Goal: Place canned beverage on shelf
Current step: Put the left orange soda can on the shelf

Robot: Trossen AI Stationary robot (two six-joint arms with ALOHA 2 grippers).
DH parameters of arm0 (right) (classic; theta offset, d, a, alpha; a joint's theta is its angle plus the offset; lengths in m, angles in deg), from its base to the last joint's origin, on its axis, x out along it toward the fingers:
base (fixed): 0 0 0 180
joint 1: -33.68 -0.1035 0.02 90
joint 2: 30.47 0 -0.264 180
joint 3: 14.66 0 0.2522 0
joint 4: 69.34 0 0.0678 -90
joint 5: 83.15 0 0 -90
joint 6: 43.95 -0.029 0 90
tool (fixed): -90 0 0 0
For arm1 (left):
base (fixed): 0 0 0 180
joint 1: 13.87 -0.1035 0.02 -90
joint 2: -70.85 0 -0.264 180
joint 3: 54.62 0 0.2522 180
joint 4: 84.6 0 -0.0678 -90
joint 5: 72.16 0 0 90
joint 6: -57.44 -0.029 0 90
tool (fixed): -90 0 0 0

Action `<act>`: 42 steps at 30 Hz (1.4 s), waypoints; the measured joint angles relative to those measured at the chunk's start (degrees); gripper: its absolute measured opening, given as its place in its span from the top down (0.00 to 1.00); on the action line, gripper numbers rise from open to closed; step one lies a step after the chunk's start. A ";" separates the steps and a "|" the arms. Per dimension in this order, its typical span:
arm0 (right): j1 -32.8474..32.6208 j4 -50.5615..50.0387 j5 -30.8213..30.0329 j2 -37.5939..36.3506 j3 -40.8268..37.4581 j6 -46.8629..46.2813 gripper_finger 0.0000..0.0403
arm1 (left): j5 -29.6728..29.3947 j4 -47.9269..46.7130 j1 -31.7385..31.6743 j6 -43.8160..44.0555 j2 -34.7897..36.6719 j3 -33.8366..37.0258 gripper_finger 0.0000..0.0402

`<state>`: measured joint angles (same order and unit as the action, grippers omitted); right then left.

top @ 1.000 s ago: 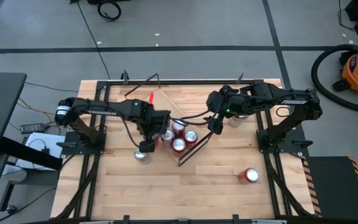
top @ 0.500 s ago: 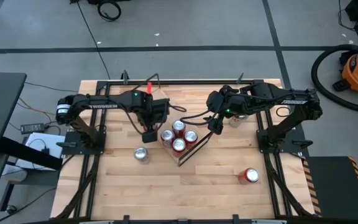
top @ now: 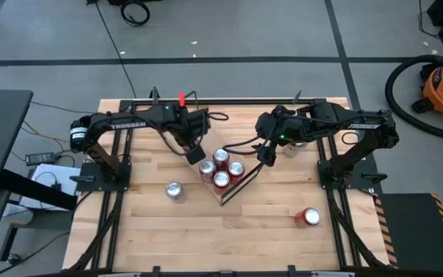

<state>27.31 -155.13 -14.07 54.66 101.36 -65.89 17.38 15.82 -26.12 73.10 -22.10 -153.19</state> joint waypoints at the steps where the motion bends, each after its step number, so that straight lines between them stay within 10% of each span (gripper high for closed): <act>1: 0.00 0.00 0.00 0.00 0.00 0.00 0.14 | -0.54 0.29 0.04 0.60 0.00 0.00 0.20; 42: -0.26 0.37 0.00 0.00 0.00 -0.39 0.14 | -0.36 10.94 -2.24 -2.97 -0.02 5.64 0.20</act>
<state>27.05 -154.76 -14.07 54.66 101.36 -66.28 17.02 26.75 -28.36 70.12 -22.12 -147.55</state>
